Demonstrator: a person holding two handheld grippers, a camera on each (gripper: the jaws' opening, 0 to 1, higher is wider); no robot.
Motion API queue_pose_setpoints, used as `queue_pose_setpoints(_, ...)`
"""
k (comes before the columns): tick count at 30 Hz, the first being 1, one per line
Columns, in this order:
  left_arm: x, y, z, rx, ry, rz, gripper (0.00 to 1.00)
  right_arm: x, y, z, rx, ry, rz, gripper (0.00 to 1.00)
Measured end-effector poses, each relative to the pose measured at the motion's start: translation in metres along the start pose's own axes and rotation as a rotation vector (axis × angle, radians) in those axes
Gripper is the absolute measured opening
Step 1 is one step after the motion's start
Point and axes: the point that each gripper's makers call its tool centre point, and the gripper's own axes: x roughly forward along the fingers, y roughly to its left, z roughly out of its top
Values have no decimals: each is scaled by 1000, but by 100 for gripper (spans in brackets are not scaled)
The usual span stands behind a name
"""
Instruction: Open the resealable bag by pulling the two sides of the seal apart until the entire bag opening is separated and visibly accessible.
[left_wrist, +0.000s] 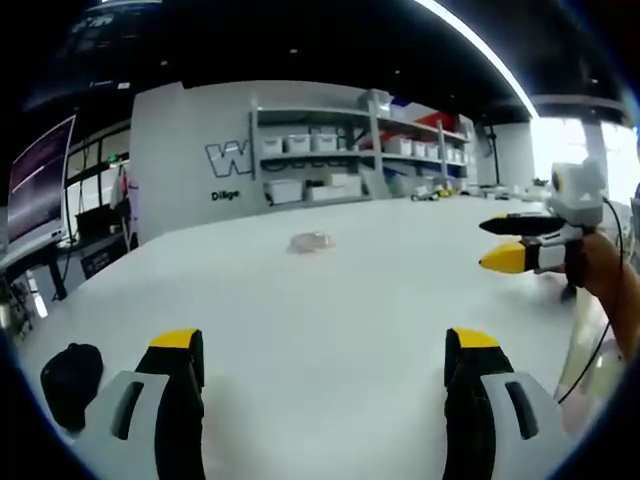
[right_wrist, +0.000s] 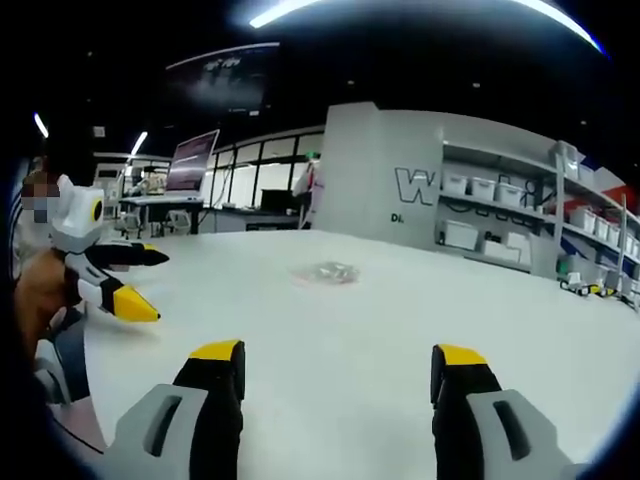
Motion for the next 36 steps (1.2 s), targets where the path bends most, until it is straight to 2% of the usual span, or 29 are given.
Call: queue_pose_setpoints(36, 1, 1, 1, -1, 7, 0, 100, 9, 0, 5, -23, 7, 17, 73)
